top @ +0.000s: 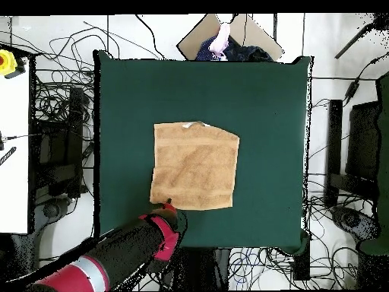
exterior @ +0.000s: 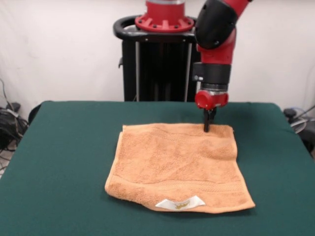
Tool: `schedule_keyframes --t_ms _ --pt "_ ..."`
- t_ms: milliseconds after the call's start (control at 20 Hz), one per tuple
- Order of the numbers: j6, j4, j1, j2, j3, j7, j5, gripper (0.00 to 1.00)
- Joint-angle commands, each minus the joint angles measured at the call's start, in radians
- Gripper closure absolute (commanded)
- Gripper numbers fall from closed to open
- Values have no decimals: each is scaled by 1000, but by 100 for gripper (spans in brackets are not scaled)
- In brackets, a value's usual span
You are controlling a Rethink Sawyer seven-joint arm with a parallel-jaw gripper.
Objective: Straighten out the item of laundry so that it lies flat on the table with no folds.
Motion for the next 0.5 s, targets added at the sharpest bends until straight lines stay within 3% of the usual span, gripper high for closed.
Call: schedule_keyframes --t_ms 50,500 --pt "88 -188 -33 120 -28 37 185 100" --pt "81 -166 -41 111 -12 48 187 100"
